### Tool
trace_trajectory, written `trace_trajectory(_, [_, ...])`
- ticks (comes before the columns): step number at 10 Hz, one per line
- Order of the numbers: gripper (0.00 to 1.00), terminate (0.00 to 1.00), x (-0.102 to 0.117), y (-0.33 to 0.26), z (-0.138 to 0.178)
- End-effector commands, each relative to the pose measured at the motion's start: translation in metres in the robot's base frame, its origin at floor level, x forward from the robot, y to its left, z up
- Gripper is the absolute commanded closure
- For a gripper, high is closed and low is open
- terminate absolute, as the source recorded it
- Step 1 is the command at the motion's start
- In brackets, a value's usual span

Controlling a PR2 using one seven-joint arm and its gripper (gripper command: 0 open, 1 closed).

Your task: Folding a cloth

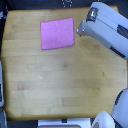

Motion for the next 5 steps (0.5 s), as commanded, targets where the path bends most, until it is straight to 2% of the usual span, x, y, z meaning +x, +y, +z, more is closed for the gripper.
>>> trace_trajectory(1, [0.00, 0.00, 0.032, 0.071, -0.037])
trace_trajectory(5, [0.00, 0.00, 0.050, 0.102, -0.065])
